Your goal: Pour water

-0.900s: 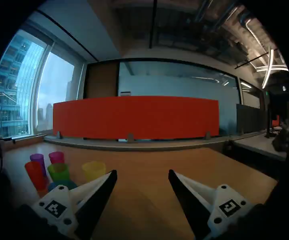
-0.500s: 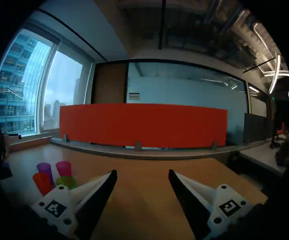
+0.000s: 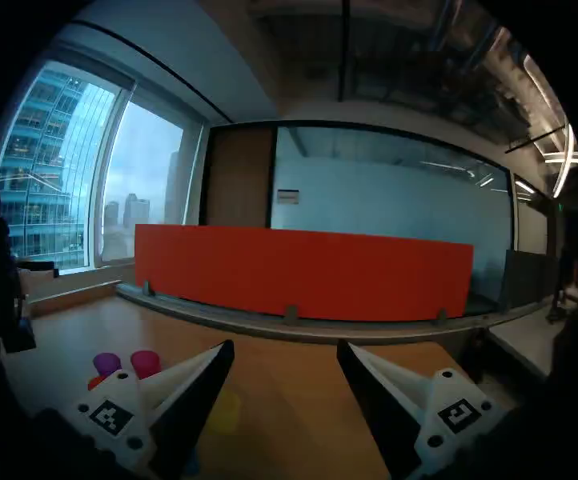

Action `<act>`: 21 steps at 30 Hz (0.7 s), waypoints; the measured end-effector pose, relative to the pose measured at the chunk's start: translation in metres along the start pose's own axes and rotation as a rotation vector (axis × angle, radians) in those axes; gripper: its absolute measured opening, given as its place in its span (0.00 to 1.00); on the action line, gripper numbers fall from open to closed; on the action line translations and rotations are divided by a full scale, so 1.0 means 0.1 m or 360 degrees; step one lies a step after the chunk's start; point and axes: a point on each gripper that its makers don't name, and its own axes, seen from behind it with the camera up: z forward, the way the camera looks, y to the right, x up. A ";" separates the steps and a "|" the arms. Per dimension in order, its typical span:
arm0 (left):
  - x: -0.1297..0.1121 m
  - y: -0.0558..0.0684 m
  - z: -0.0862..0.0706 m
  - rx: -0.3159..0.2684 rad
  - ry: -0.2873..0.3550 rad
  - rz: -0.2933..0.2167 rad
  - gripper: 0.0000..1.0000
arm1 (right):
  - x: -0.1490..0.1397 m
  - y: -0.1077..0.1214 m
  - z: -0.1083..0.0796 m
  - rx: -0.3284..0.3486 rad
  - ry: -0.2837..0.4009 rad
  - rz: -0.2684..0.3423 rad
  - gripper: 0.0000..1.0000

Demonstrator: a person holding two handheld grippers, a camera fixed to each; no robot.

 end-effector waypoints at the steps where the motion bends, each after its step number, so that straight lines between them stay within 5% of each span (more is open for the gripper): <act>1: 0.06 0.02 0.02 -0.0015 0.0004 0.0005 0.99 | 0.05 -0.01 0.01 0.0011 0.0000 0.0005 0.99; 12: 0.58 0.07 0.12 -0.0099 0.0023 0.0063 0.99 | 0.56 -0.07 0.07 0.0095 -0.0009 0.0043 0.99; 21: 0.60 0.16 0.16 -0.0207 -0.0026 0.0081 0.99 | 0.60 -0.18 0.08 0.0187 -0.0024 -0.0001 0.99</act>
